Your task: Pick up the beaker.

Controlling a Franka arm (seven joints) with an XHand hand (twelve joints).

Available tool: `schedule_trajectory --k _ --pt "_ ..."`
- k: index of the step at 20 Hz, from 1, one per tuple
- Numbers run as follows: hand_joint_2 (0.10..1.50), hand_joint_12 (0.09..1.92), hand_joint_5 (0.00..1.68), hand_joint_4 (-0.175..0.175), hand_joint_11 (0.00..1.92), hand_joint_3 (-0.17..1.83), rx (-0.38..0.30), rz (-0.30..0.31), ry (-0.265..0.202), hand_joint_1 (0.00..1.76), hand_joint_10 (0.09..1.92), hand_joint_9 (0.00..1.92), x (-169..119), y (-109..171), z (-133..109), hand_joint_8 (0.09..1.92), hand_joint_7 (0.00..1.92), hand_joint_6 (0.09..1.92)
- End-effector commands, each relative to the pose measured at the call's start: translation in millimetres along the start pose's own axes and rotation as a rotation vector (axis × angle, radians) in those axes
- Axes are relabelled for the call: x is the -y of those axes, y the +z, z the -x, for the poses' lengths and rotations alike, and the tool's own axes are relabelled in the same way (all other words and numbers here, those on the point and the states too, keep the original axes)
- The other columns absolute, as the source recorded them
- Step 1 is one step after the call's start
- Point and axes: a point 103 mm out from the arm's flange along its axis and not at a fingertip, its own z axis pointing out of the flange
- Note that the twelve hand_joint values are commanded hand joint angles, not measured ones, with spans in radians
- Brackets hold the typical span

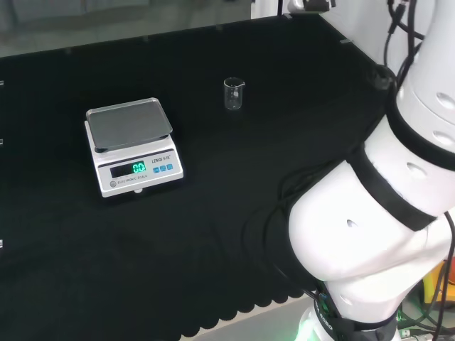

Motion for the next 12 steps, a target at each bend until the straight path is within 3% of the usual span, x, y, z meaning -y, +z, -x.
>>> schedule_trajectory --k 1,7,9,10,12 --pt "0.86 1.54 0.05 -0.019 0.03 0.19 -0.002 -0.002 -0.026 0.33 0.53 0.0 -53 32 -44 0.35 0.0 0.09" --pt "0.87 1.54 0.05 -0.02 0.02 0.19 -0.001 -0.045 -0.017 0.33 0.53 0.0 -74 53 -27 0.36 0.0 0.09" --pt "0.87 1.54 0.05 -0.02 0.02 0.19 0.008 -0.068 0.009 0.34 0.53 0.0 -80 59 -16 0.36 0.0 0.09" --pt "0.87 1.54 0.05 -0.02 0.02 0.19 0.059 -0.06 0.059 0.34 0.53 0.0 -82 61 -16 0.36 0.0 0.09" --pt "0.87 1.54 0.05 -0.02 0.02 0.19 0.036 -0.074 0.07 0.34 0.53 0.0 -87 69 -12 0.36 0.0 0.09"
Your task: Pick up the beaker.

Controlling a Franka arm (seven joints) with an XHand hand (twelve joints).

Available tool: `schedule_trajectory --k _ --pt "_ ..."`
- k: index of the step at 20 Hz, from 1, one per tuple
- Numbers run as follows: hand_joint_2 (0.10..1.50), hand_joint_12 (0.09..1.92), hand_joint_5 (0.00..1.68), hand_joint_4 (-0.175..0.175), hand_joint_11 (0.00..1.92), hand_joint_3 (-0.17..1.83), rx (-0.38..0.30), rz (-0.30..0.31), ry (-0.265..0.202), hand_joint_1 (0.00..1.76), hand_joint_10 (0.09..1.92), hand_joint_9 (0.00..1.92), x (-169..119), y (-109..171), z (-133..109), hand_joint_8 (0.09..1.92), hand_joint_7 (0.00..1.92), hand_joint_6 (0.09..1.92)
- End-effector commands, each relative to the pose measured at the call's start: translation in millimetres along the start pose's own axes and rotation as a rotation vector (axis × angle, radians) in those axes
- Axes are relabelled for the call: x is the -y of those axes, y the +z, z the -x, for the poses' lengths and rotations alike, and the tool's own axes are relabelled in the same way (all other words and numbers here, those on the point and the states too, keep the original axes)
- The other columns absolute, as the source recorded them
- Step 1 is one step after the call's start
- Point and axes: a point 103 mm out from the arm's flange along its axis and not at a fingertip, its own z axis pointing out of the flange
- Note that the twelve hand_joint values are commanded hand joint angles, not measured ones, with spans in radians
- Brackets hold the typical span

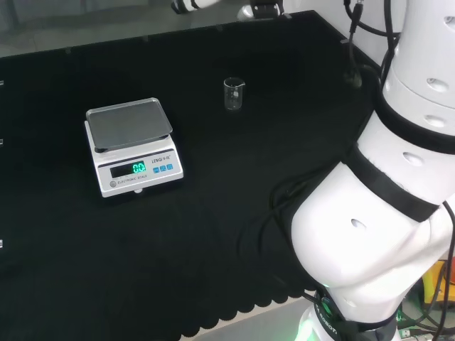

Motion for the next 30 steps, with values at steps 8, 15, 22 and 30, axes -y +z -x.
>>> schedule_trajectory --k 8,15,22,30 --pt "0.87 1.54 0.06 -0.023 0.01 0.18 -0.063 -0.113 0.246 0.34 0.54 0.0 -48 68 108 0.36 0.0 0.09" --pt "0.87 1.55 0.06 -0.024 0.0 0.18 -0.091 -0.134 0.26 0.34 0.54 0.0 -51 81 133 0.36 0.0 0.09" --pt "0.87 1.55 0.06 -0.025 0.0 0.18 -0.132 -0.184 0.251 0.34 0.54 0.0 -73 110 122 0.36 0.0 0.09" --pt "0.87 1.55 0.06 -0.027 0.0 0.18 -0.147 -0.232 0.271 0.34 0.54 0.0 -88 137 124 0.36 0.0 0.09"
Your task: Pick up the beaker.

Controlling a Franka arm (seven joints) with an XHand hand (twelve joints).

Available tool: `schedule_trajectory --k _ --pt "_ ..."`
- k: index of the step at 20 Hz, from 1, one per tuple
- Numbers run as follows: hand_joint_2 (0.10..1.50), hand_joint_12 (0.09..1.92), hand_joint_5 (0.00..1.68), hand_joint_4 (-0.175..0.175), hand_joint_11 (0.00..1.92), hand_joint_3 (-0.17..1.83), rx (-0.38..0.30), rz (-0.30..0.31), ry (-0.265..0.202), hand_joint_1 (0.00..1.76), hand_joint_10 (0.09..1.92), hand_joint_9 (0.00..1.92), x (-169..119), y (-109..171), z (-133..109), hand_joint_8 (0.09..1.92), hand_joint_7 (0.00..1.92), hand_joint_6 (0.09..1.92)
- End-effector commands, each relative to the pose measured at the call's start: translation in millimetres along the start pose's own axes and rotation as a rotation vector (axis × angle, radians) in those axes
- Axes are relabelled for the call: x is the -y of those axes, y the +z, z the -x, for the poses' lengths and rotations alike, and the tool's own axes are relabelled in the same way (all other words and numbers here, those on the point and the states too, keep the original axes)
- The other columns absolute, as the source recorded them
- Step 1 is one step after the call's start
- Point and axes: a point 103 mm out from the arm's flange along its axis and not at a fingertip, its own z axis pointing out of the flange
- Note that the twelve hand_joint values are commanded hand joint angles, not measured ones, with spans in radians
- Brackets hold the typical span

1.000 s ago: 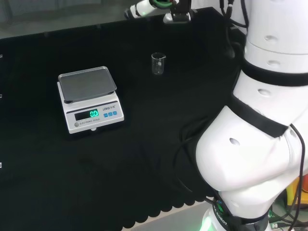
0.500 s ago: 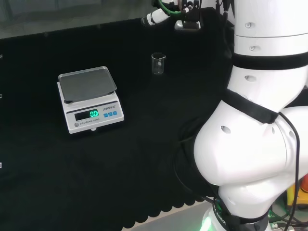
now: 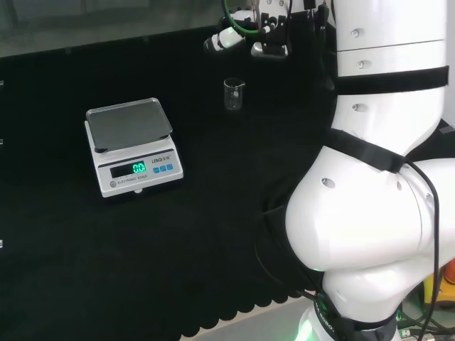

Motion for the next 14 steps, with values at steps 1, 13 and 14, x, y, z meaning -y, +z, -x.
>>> schedule_trajectory --k 1,13,14 --pt "0.87 1.55 0.06 -0.027 0.0 0.17 -0.017 -0.038 0.021 0.34 0.54 0.0 -17 20 -10 0.36 0.0 0.09" --pt "0.87 1.55 0.07 -0.03 0.0 0.17 -0.064 -0.124 0.063 0.34 0.54 0.0 -54 53 15 0.36 0.0 0.09" --pt "0.87 1.55 0.07 -0.031 0.0 0.17 -0.062 -0.133 0.067 0.34 0.54 0.0 -59 56 16 0.36 0.0 0.09"
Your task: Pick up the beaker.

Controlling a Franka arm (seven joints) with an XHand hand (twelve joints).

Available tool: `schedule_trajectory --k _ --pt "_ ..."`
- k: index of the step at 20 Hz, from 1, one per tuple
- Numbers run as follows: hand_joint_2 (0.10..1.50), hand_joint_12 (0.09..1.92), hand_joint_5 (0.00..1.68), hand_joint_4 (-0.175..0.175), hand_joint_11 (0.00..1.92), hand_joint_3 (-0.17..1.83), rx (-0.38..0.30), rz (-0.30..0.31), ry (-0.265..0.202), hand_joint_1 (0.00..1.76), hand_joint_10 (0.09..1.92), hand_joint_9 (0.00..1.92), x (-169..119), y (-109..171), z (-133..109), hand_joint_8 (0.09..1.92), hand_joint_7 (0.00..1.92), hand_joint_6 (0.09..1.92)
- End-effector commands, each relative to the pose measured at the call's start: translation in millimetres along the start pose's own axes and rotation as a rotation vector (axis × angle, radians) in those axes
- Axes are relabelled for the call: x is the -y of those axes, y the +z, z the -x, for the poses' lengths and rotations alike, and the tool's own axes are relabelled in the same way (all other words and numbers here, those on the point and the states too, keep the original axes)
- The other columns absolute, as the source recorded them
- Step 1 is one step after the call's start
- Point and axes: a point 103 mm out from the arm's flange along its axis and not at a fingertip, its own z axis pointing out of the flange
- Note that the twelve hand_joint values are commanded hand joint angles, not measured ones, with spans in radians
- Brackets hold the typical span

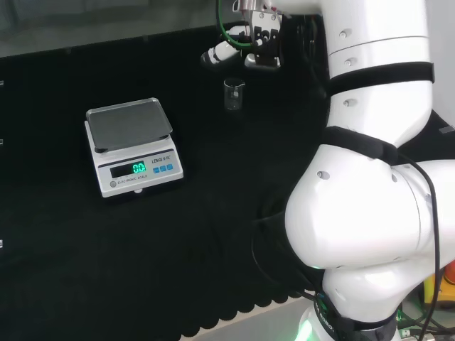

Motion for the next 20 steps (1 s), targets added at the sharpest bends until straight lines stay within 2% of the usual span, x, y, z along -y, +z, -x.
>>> schedule_trajectory --k 1,6,11,15,16,17,20 --pt "0.87 1.55 0.07 -0.031 0.0 0.17 -0.032 -0.066 0.029 0.34 0.54 0.0 -28 24 11 0.36 0.0 0.09" --pt "0.87 1.55 0.07 -0.033 0.0 0.17 -0.025 -0.095 0.087 0.34 0.54 0.0 -39 34 28 0.36 0.0 0.09" --pt "0.86 1.55 0.08 -0.035 0.0 0.16 -0.05 -0.108 0.122 0.35 0.54 0.0 -43 42 44 0.36 0.0 0.09" --pt "0.86 1.55 0.08 -0.035 0.0 0.16 -0.051 -0.133 0.161 0.35 0.55 0.0 -48 52 47 0.36 0.0 0.09" --pt "0.86 1.55 0.08 -0.036 0.0 0.16 -0.051 -0.146 0.165 0.35 0.55 0.0 -48 53 48 0.36 0.0 0.09" --pt "0.85 1.55 0.08 -0.036 0.0 0.15 -0.061 -0.152 0.132 0.36 0.55 0.0 -48 55 55 0.36 0.0 0.09" --pt "0.85 1.54 0.09 -0.037 0.0 0.14 -0.067 -0.13 0.142 0.36 0.61 0.0 -47 59 60 0.38 0.0 0.09"
